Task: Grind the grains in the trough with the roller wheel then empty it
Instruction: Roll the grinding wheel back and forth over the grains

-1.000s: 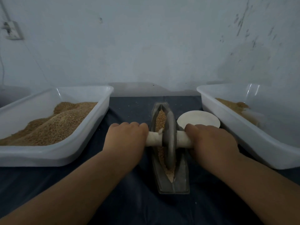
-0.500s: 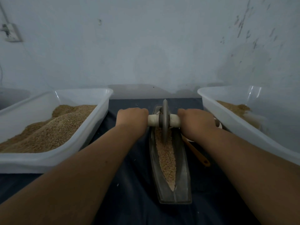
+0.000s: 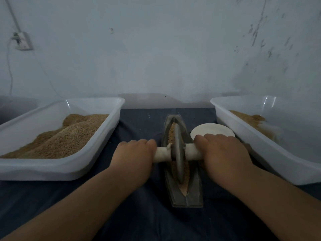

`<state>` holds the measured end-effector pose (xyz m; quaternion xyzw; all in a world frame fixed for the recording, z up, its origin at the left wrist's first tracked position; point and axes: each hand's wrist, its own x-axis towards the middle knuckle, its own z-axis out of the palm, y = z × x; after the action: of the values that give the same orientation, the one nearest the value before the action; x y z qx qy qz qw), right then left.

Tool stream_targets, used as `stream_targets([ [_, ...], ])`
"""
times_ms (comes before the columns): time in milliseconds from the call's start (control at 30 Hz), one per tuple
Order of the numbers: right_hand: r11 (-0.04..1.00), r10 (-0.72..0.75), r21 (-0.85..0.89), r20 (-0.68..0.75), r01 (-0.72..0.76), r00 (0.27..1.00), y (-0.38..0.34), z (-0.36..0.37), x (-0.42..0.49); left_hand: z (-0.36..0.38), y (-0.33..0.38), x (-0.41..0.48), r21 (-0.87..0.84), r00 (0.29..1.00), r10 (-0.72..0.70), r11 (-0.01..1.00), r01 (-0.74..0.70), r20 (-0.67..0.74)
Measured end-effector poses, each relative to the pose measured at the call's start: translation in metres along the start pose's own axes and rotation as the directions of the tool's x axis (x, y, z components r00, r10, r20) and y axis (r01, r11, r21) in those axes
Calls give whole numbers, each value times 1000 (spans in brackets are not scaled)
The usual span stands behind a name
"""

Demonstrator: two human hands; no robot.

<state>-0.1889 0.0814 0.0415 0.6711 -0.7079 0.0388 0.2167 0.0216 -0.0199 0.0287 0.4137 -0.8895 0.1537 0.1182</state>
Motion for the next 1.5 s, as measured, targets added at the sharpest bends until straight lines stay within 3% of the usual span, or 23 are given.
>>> stream_targets([
  [233,998,57,34,84,-60,995,5,10,19,5,-1,23,13,1000,-13,1000,13,21],
  [500,988,114,97,86,-122,990,25,37,87,20,-6,98,61,996,-86,994,86,1],
  [700,972,174,142,95,-187,980,22,41,75,21,-4,94,77,997,-42,996,46,-57],
  [867,995,101,20,22,-101,995,7,24,44,16,-5,53,1,999,-35,999,35,-20],
  [1067,999,-15,47,-9,16,1000,6,9,0,-3,5,-5,53,999,-5,999,7,-49],
  [1267,996,57,70,39,-59,998,10,15,-3,-10,12,4,93,998,29,995,-24,-57],
  [1500,986,115,108,103,-126,988,19,31,65,16,-5,71,57,999,-35,998,34,23],
])
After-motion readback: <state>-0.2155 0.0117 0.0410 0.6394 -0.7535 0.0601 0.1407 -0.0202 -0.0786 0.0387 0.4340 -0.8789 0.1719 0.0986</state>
